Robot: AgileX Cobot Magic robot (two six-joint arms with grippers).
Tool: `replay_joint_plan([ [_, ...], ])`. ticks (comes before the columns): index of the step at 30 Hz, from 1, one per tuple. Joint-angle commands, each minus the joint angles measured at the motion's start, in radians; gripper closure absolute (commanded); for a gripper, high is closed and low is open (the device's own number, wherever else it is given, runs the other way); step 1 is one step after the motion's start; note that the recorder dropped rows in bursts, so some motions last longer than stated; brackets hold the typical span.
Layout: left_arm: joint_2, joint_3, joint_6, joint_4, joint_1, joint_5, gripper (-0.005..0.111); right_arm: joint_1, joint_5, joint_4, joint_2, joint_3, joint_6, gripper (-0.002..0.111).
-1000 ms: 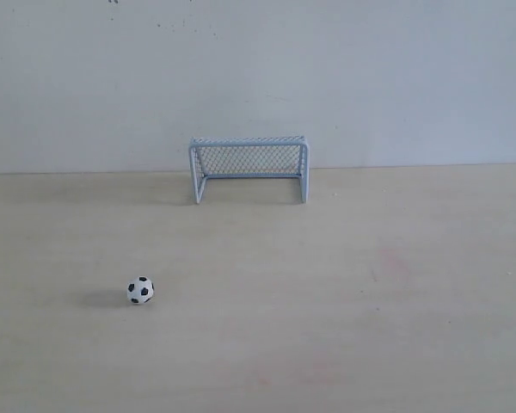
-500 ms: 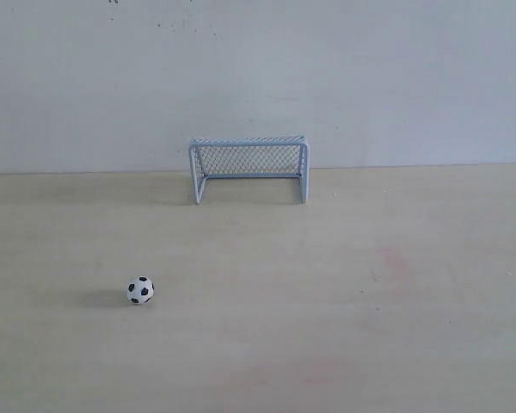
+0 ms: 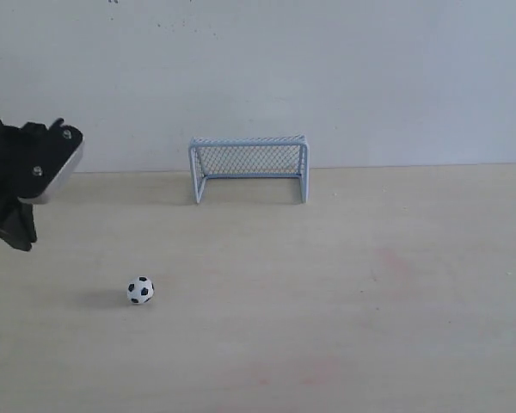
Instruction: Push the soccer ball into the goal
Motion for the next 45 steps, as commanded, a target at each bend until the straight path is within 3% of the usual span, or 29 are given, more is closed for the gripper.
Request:
replay_joint_plan([
  [1,0.077,0.021,0.082,-0.076,-0.003,-0.032,0.102,-0.004,-0.009,0.0,-0.004,0.0,-0.001,0.109],
  [6,0.162,0.088,0.135,-0.056,-0.005,-0.193,0.102,-0.004,-0.009,0.0,-0.004,0.0,-0.001,0.109],
  [18,0.289,0.104,0.18,-0.001,-0.071,-0.35,0.102,-0.004,-0.009,0.0,-0.004,0.0,-0.001,0.109],
  [36,0.328,0.104,0.222,-0.004,-0.085,-0.375,0.102,-0.004,-0.009,0.0,-0.004,0.0,-0.001,0.109],
  [45,0.328,0.104,0.247,-0.082,-0.085,-0.375,0.102,-0.004,-0.009,0.0,-0.004,0.0,-0.001,0.109],
])
